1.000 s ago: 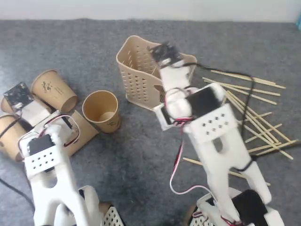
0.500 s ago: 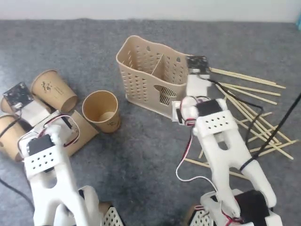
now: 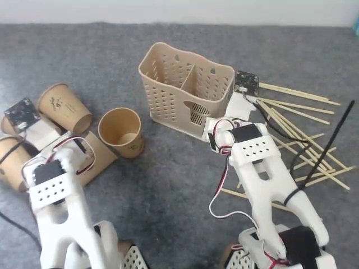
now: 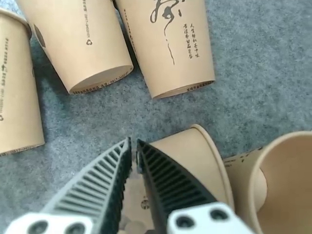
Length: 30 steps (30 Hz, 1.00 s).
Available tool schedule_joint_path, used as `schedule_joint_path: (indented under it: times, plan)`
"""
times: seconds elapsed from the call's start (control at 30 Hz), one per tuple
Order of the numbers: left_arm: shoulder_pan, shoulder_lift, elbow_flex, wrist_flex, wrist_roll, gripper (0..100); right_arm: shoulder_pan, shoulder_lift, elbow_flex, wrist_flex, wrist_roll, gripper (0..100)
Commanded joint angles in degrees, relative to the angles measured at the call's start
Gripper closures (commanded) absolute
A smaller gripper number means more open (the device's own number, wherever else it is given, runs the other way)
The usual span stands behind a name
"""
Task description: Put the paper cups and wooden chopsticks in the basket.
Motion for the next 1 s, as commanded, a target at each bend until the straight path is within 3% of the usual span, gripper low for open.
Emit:
schedule_joint_path:
  times: [0.0,0.1,0.3,0.47,0.57,0.7,0.97]
  plan:
    - [0.4,0.0,-0.9,-2.1,-0.7,99,-0.6,-3.4,-0.7,-2.2,-6.9,98.8]
    - [-0.5,0.0,-0.8,-2.8,-0.7,99,-0.8,-3.0,-0.6,-5.5,-10.0,98.8]
    - [-0.9,0.0,-0.8,-2.9,-0.7,99,-2.9,-3.1,3.0,-16.1,-3.1,99.1]
    - [-0.9,0.0,-0.8,-2.9,-0.7,99,-0.9,-3.3,9.1,-24.6,-2.3,99.1]
    - [-0.9,0.0,-0.8,-2.9,-0.7,99,-0.9,-3.4,10.0,-25.9,-3.2,99.1]
    - [-0.9,0.0,-0.7,-2.9,-0.7,99,-3.7,-3.4,11.5,-26.4,-10.5,99.1]
    - [-1.0,0.0,-0.7,-2.9,-0.7,99,1.0,-2.8,12.0,-35.6,-9.9,99.1]
